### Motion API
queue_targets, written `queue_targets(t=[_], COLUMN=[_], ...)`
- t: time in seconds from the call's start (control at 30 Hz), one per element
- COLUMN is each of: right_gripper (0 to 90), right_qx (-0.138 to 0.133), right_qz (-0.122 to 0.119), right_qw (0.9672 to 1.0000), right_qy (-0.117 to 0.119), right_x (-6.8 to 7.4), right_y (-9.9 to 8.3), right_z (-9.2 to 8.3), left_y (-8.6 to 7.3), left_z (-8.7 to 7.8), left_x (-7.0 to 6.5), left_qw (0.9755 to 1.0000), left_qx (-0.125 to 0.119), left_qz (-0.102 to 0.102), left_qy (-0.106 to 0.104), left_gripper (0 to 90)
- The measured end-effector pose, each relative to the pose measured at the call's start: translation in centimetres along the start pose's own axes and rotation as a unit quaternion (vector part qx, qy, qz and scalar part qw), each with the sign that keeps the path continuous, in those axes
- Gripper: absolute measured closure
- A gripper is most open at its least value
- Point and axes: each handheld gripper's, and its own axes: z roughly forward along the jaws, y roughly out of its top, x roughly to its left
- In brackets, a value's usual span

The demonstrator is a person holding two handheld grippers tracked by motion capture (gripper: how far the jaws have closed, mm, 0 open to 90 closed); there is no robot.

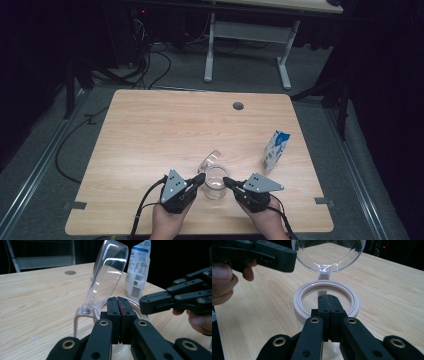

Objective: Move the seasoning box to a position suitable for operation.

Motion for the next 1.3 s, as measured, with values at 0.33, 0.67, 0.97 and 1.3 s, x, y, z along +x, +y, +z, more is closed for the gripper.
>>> queue_targets(t=[0.33,0.67,0.97,1.3], right_gripper=[89.8,85.8,76.8,66.4], right_qx=[0.0,-0.009,-0.006,0.011], right_qz=[-0.003,0.002,0.027,0.074], right_qw=[1.0,0.9999,0.9972,0.9895], right_qy=[-0.001,-0.008,-0.069,-0.124], right_x=[0.1,-0.2,-2.6,-4.7], right_y=[0.0,0.2,-0.9,-3.9], right_z=[0.0,-0.6,-2.6,-5.2], left_y=[0.0,-0.6,-3.8,-4.6], left_z=[-0.3,-0.9,-2.3,-2.8], left_x=[1.0,1.9,6.1,7.1], left_qw=[0.9998,0.9995,0.9953,0.9944], left_qx=[-0.004,0.017,0.073,0.073], left_qz=[-0.008,0.005,-0.007,-0.001], left_qy=[0.016,0.026,0.063,0.076], left_gripper=[88.7,86.3,70.5,62.6])
